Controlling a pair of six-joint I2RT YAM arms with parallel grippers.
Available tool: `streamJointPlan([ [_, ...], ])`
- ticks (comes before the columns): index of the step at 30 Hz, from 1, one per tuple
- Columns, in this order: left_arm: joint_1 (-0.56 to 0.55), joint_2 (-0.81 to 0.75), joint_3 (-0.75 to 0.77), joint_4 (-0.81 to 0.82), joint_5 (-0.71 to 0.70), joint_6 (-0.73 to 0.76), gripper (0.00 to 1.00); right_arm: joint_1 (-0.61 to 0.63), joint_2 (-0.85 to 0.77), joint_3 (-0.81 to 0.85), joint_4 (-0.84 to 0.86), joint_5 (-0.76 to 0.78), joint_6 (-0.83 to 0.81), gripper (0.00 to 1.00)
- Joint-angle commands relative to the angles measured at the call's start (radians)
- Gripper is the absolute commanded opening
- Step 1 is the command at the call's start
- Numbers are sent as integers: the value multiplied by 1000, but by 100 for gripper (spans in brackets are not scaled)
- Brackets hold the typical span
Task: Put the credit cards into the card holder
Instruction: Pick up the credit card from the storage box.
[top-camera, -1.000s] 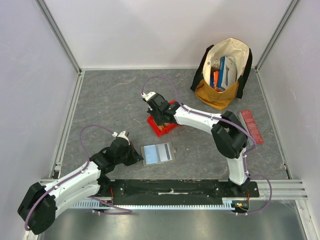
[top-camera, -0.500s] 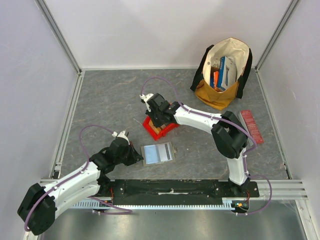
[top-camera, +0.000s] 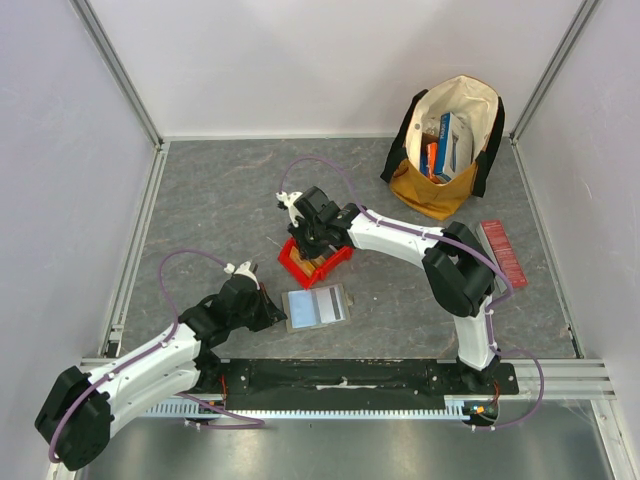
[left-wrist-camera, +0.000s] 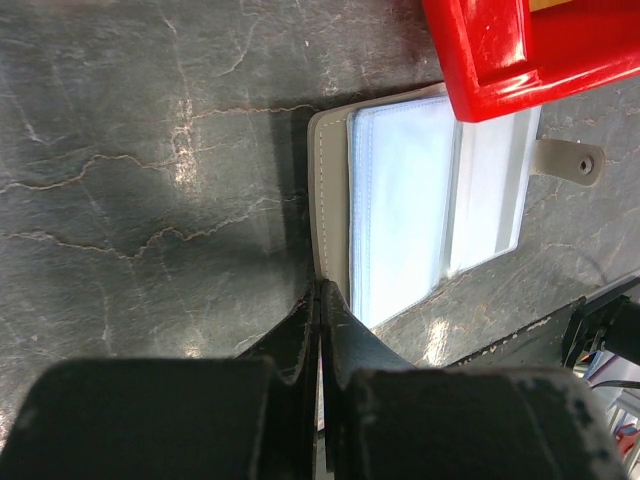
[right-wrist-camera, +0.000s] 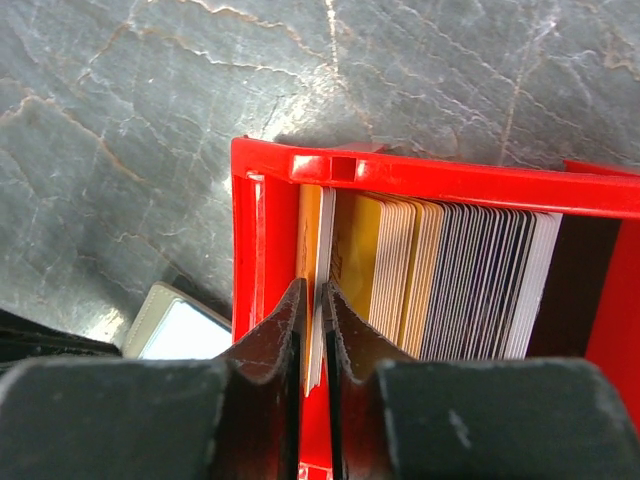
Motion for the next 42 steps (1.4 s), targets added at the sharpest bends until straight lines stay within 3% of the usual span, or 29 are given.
streamJointPlan([
  [1, 4, -7, -2, 20, -2, 5, 2, 1, 12, -7, -7, -101, -2, 17],
  [14, 4, 4, 2, 22, -5, 8, 2, 6, 13, -37, -21, -159, -30, 23],
  [19, 6, -1, 4, 17, -7, 8, 2, 7, -4, -37, -4, -150, -25, 1],
  [28, 6, -2, 6, 10, -8, 10, 2, 9, -96, -48, 37, -43, 4, 0],
  [42, 4, -5, 4, 8, -10, 8, 2, 10, -248, -103, 94, 307, 60, 0],
])
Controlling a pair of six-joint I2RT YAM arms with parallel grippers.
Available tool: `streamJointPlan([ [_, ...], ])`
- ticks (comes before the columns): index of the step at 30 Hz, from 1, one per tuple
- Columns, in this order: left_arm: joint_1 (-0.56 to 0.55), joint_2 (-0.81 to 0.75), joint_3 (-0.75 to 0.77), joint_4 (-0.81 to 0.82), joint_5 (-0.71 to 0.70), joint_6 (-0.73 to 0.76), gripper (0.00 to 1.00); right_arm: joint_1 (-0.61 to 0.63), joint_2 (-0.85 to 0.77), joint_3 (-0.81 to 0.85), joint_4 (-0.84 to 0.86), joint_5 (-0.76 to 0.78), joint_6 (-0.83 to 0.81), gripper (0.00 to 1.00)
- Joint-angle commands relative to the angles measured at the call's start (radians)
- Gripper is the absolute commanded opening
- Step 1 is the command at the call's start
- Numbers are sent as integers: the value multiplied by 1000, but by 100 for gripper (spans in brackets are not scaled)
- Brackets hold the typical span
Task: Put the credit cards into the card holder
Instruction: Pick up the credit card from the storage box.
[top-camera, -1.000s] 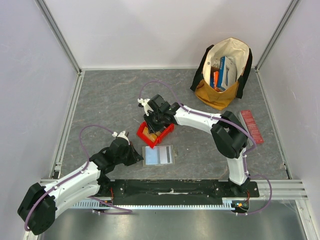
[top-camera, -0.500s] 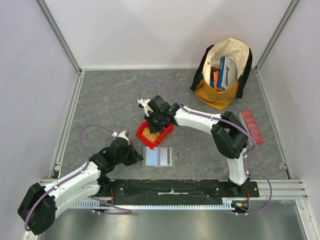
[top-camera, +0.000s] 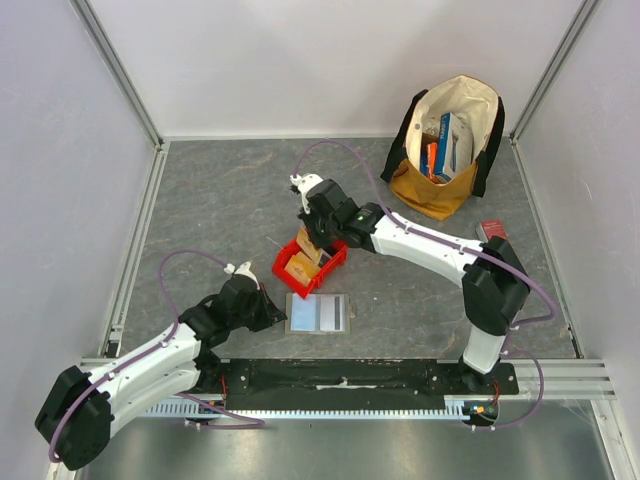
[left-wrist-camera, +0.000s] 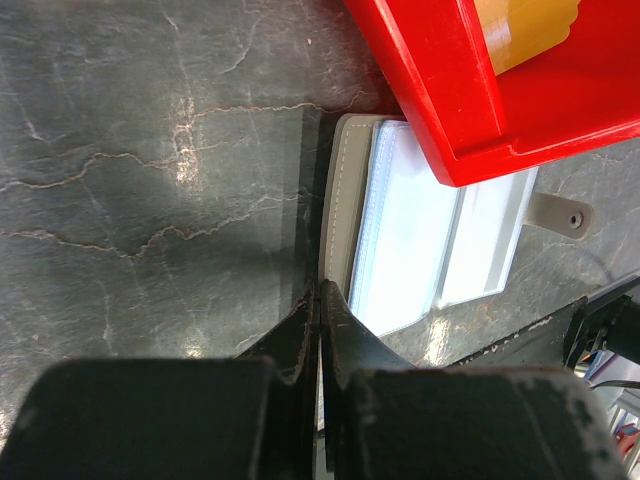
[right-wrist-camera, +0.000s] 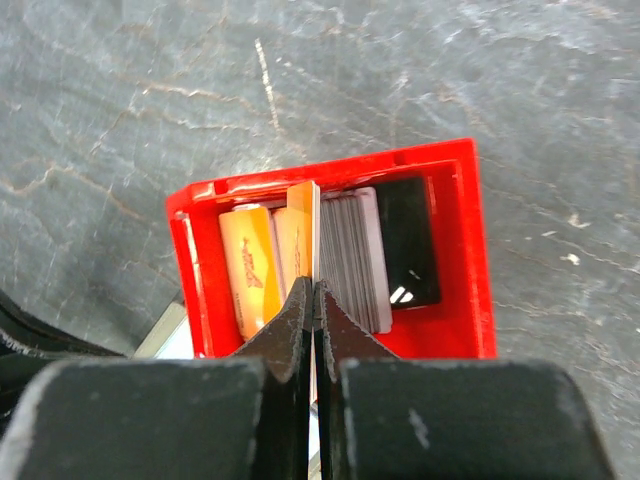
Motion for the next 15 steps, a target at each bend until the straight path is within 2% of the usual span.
streamJointPlan([
  [1, 7, -6, 4, 9, -9, 10, 2, 7, -45, -14, 49, 175, 22, 0],
  [8, 7, -3, 3, 11, -6, 9, 2, 58, 3, -14, 38, 325, 9, 0],
  [15, 6, -8, 6, 3, -9, 7, 2, 64, 33, -6, 36, 359, -1, 0],
])
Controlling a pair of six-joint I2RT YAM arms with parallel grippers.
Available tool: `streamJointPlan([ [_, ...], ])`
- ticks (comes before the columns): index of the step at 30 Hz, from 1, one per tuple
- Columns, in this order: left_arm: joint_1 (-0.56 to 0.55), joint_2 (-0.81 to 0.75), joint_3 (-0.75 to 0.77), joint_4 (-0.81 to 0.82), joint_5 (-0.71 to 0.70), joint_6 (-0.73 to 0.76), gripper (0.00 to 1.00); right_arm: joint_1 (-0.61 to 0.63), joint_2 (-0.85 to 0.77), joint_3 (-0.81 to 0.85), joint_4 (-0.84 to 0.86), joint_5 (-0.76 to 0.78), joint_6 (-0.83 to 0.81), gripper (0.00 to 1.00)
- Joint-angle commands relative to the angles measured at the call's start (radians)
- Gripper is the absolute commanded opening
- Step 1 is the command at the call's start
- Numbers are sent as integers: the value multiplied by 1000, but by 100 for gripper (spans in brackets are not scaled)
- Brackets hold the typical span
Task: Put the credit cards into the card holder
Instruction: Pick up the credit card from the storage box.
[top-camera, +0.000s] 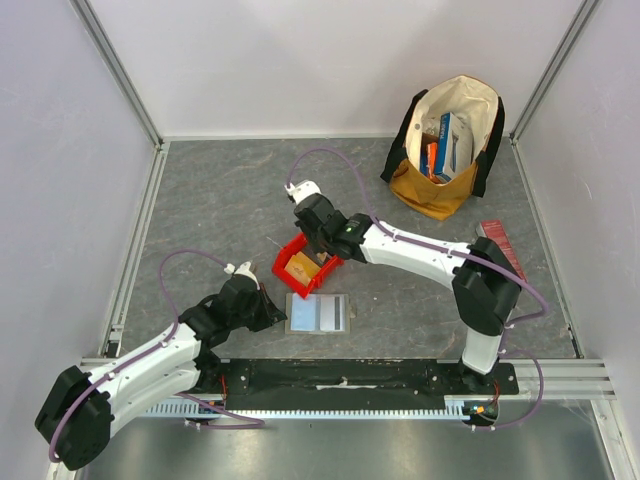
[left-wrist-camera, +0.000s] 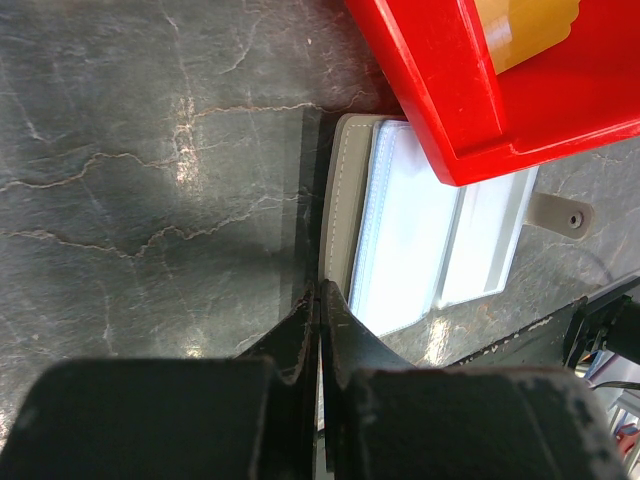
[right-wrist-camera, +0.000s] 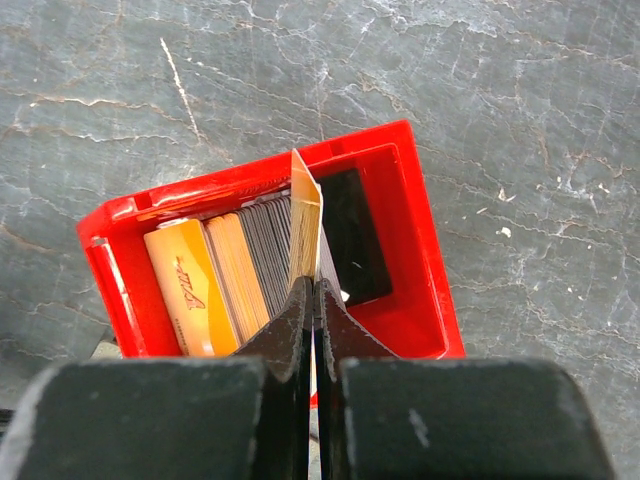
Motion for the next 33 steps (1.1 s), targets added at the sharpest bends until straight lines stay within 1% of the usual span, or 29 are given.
streamJointPlan([
  [1, 7, -7, 6, 5, -10, 7, 2, -3, 18, 15, 20, 70, -11, 0],
  [5, 7, 2, 9, 7, -8, 9, 2, -1, -5, 21, 30, 15, -11, 0],
  [10, 6, 16, 15, 17, -1, 15, 2, -1, 35, 49, -29, -13, -80, 0],
  [13, 9, 16, 12, 17, -2, 13, 2, -1, 39, 45, -64, -83, -130, 0],
  [16, 7, 16, 6, 28, 1, 9, 2, -3, 55, 40, -72, -90, -139, 0],
  [20, 7, 24, 12, 31, 4, 13, 2, -17, 110, 78, -105, -90, -117, 0],
  [22, 7, 28, 13, 30, 4, 13, 2, -29, 122, 74, -73, -117, -101, 2],
  [24, 6, 25, 15, 26, 4, 15, 2, -34, 137, 90, -64, -101, -81, 6],
  [26, 7, 22, 15, 19, 1, 15, 2, -35, 145, 103, -58, -103, -75, 8],
  [30, 7, 12, 9, 14, -5, 15, 2, -41, 147, 121, -49, -90, -64, 13],
  [33, 7, 9, 6, 14, -5, 12, 2, -47, 144, 126, -36, -85, -64, 19],
])
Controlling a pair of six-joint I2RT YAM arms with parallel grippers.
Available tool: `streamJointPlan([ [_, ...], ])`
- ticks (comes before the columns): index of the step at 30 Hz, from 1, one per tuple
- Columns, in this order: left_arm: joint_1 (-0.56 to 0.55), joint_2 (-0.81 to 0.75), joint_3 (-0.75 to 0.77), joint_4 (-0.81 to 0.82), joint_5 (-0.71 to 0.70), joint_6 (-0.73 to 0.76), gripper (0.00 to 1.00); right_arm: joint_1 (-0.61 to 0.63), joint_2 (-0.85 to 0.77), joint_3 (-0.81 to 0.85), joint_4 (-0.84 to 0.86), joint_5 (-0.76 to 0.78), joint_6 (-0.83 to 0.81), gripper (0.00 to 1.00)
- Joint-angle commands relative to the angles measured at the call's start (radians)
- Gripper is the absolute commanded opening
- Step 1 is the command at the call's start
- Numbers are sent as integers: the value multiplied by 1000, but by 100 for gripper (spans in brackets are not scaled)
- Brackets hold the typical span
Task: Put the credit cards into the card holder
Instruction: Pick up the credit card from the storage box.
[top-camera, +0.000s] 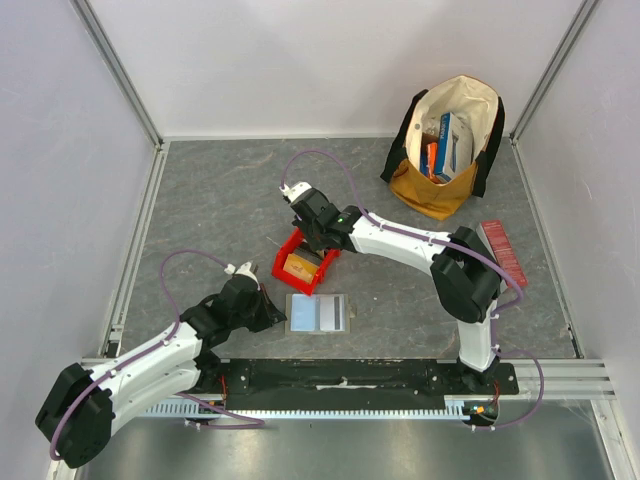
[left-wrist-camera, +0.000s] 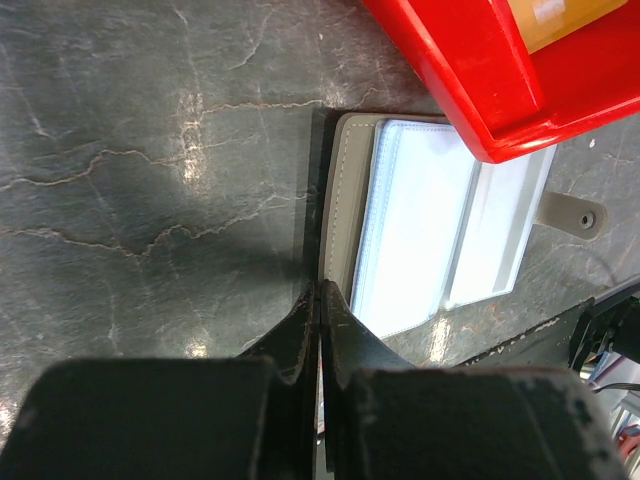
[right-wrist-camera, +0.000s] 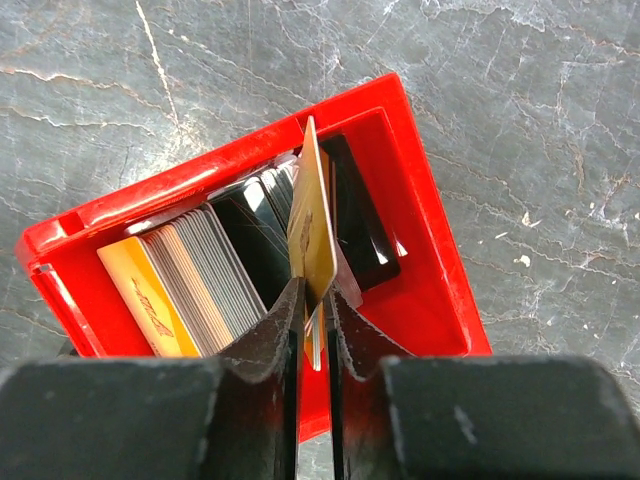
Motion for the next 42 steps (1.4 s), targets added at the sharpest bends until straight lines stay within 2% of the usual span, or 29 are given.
streamJointPlan([
  [1, 7, -12, 6, 13, -5, 10, 2, -11, 9, 33, 15, -12, 12, 19],
  [8, 6, -11, 6, 14, -4, 11, 2, -19, -1, 41, 48, -33, 15, 32],
  [18, 7, -9, -1, 14, -2, 11, 2, -31, 28, 96, 69, 0, 30, 34],
  [27, 7, -9, -4, 17, 2, 10, 2, -43, 74, 129, 49, -30, 45, 18],
  [42, 7, -9, -8, 19, 4, 8, 2, -45, 80, 61, 34, -107, 41, 14],
])
